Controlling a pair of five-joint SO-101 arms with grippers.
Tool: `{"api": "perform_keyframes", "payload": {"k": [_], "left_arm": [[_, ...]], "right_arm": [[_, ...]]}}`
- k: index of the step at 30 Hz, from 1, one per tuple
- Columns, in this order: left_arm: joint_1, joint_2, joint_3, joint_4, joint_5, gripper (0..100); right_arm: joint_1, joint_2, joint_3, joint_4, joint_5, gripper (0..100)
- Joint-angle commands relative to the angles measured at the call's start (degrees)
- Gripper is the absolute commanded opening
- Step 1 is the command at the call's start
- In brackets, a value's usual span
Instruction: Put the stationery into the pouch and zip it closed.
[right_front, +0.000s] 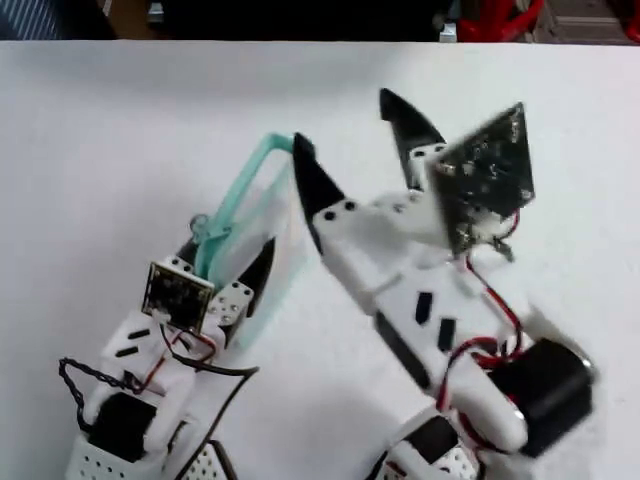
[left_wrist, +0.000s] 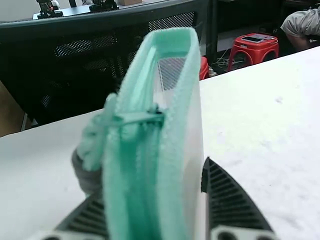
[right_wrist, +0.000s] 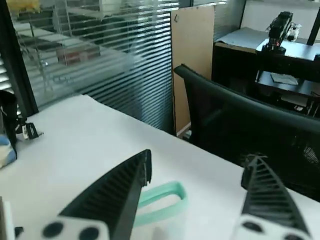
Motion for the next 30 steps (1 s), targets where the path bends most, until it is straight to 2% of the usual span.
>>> {"api": "perform_keyframes", "payload": {"k": [1,6,9,11,14,16,20,25,30], "left_arm": [[0.3,-0.7,-0.4,-1.0,0.0,18],[0.7,-0.8,-0.4,-0.9,0.1,18],[1.0,-0.9,-0.5,-1.1,-0.1,9],[3.1,-0.9,-0.6,-1.4,-1.1,2],[7.6,-0.9,-0.2,-1.2,-7.2,3],[9.9,-0.9,0.4,-1.0,-9.8,2],[11.5,-0.9,1.2,-1.3,-11.1,2],[10.9,-0.9,1.2,-1.4,-11.1,2],[10.9,-0.9,1.2,-1.4,-11.1,2]], "right_arm": [[-4.8,7.4,-5.1,1.2,1.1,27.2],[-5.2,14.6,-14.3,8.0,1.1,27.2],[-6.9,18.3,-21.7,16.5,1.4,27.2],[-8.3,21.1,-26.0,21.9,5.5,27.2],[-11.9,26.2,-30.6,30.6,13.3,26.1],[-12.3,28.7,-29.9,31.3,17.5,23.0],[-12.4,29.8,-28.9,31.2,19.3,18.0],[-16.1,27.9,-27.6,31.3,19.2,18.0],[-17.8,27.5,-18.1,31.1,21.5,18.0]]}}
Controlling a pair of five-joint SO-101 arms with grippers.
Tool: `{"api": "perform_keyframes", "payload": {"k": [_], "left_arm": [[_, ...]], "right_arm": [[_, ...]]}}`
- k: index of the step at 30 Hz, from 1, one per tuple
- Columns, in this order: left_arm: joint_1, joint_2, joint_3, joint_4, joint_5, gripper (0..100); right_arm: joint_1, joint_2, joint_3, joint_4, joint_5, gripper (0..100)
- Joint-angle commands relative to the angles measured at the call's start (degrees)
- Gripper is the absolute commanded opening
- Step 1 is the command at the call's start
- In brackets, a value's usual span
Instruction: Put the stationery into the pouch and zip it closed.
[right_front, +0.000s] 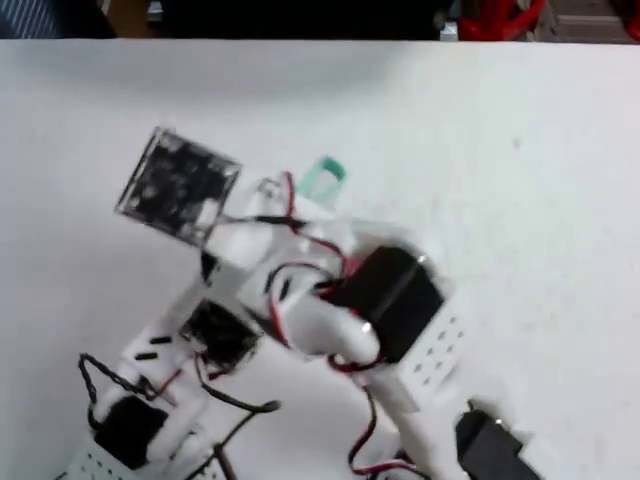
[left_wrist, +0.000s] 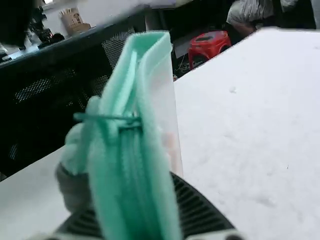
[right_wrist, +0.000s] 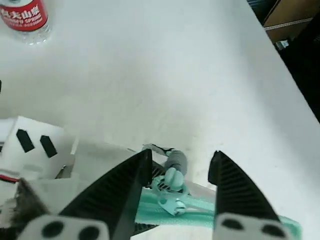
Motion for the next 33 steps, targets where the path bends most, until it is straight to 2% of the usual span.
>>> {"api": "perform_keyframes", "payload": {"k": [1,5,7,9,12,15,17,24,29,33], "left_arm": [[0.3,0.0,-0.3,-1.2,-0.7,2],[0.3,0.0,-0.3,-1.2,-0.7,2],[0.3,0.0,-0.3,-1.2,-0.7,2],[0.3,0.0,-0.3,-1.2,-0.7,2],[0.5,0.0,-0.2,-1.1,-0.8,2],[0.7,0.0,-0.2,-1.0,-0.8,2],[0.0,0.0,-0.4,-1.0,-0.8,2],[-0.6,0.0,-0.4,-1.1,-0.8,2],[-0.6,0.0,-0.4,-0.9,-0.8,2],[-0.6,0.0,-0.4,-0.8,-0.8,2]], "right_arm": [[0.3,-0.7,5.8,0.7,3.4,18.0],[5.4,1.8,4.3,0.7,2.1,23.1],[5.6,3.1,6.0,0.8,2.1,28.8],[4.4,4.2,8.1,0.7,2.6,29.7],[4.0,5.3,8.9,0.7,6.9,20.3],[4.1,5.8,8.8,0.7,10.6,1.0],[5.0,5.8,8.9,0.7,11.5,3.9],[14.5,5.8,0.3,0.2,11.0,1.8],[16.4,5.8,-10.2,0.2,7.0,1.8],[16.8,5.8,-11.3,0.5,6.4,1.8]]}}
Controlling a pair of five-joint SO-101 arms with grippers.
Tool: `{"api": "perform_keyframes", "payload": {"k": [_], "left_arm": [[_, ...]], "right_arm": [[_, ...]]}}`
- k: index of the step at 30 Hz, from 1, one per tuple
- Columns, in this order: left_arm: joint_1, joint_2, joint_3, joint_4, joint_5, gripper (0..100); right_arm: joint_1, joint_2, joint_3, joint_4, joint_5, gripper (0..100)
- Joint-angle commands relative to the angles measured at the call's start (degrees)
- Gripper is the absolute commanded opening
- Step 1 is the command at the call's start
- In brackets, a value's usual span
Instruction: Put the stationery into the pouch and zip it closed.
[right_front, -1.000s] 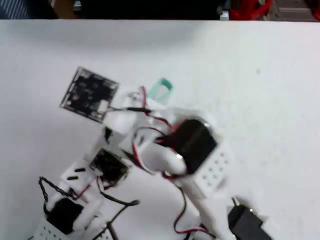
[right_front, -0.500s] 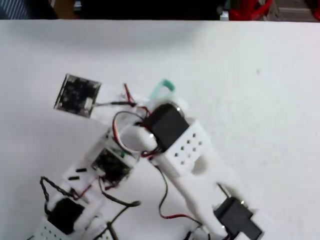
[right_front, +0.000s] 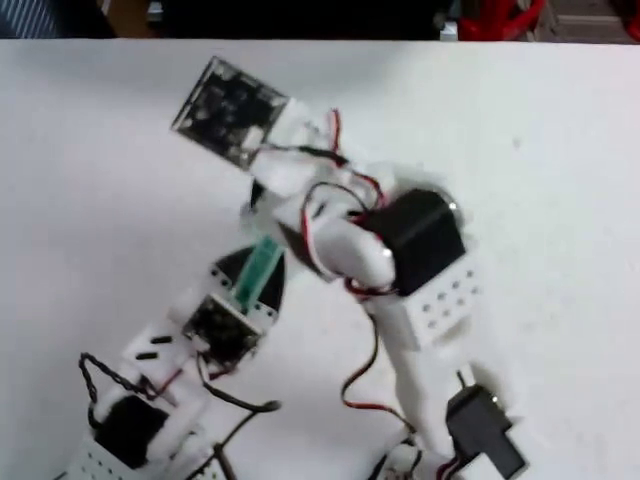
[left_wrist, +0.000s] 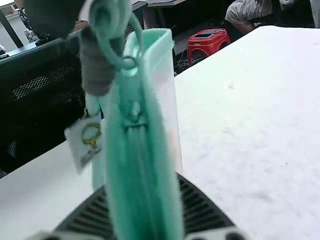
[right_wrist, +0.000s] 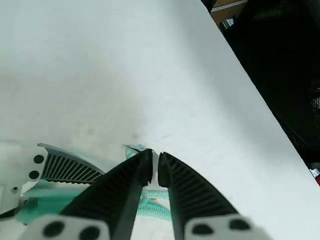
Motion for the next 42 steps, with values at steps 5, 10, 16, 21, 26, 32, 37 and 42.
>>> {"api": "perform_keyframes", "payload": {"k": [5,10,16,21,26,32,37,42], "left_arm": [[-0.6,0.0,-0.4,-0.7,-0.7,2],[-0.6,0.0,-0.4,-0.7,-0.7,2],[-0.6,0.0,-0.3,-1.0,-0.7,2],[-0.7,0.0,-0.3,-0.9,-0.7,2],[-0.7,0.0,-0.3,-0.9,-0.7,2],[-0.7,0.0,-0.3,-0.8,-0.7,2],[-0.7,0.0,-0.3,-0.8,-0.7,2],[-0.7,0.0,-0.3,-0.8,-0.7,2]], "right_arm": [[0.8,-1.1,-2.1,0.2,-0.9,1.8],[1.6,-2.5,0.9,0.3,-1.2,3.2],[-1.6,-9.9,9.7,0.3,-8.9,28.2],[-3.7,-13.5,13.9,0.3,-10.9,23.3],[-3.6,-8.7,15.4,0.1,-26.7,23.4],[-3.7,-6.2,15.6,0.1,-29.0,12.0],[-4.0,-6.0,13.8,0.0,-29.1,2.3],[-3.5,-6.2,8.7,0.0,-29.0,1.9]]}}
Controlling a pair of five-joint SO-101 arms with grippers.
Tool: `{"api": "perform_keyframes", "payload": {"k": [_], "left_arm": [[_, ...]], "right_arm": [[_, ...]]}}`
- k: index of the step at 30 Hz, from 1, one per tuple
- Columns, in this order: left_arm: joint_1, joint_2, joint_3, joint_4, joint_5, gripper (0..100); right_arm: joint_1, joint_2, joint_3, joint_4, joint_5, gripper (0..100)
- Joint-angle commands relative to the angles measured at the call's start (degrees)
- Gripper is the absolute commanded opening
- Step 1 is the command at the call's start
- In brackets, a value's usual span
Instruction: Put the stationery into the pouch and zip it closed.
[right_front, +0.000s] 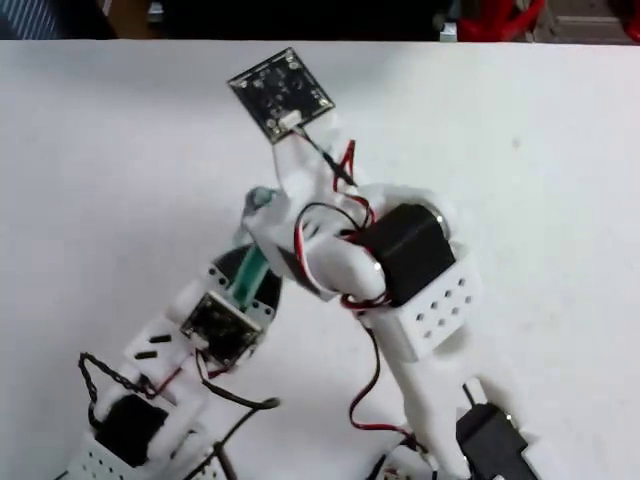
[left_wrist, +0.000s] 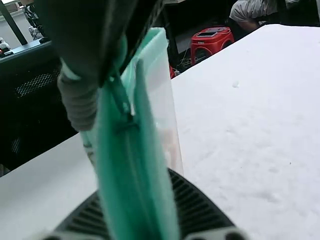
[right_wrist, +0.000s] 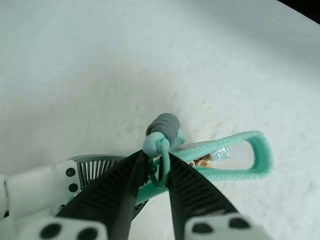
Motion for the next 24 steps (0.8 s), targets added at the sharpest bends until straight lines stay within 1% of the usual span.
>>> {"api": "perform_keyframes", "payload": {"k": [1,7,11,14,16,18,21,22,24], "left_arm": [[-0.3,0.0,-0.3,-0.9,-0.8,2],[-0.3,0.0,-0.4,-0.9,-0.8,2],[-0.3,-0.1,-0.7,-0.9,-0.8,2],[-0.3,-0.1,-2.5,-0.9,-0.3,2],[-0.3,-0.1,-4.7,-0.8,0.5,2],[-0.3,-0.1,-5.9,-0.8,3.2,5],[-0.3,-0.1,-6.2,-0.8,7.8,16],[-0.3,-0.1,-6.2,-0.7,9.4,18],[-1.3,-0.1,-6.9,0.3,10.6,19]], "right_arm": [[0.6,0.0,-5.7,0.0,-0.2,1.9],[5.8,0.4,-9.3,-0.2,-0.1,1.9],[9.3,0.5,-8.8,-2.9,0.0,1.9],[9.6,0.4,-7.4,-4.3,0.0,1.9],[8.6,0.4,-6.6,-4.7,0.0,1.9],[7.5,0.4,-6.2,-5.0,0.0,1.9],[6.2,0.2,-6.2,-4.6,-0.1,1.9],[5.9,0.2,-6.2,-4.5,-0.2,1.9],[5.8,0.5,-6.2,-4.5,-0.4,1.9]]}}
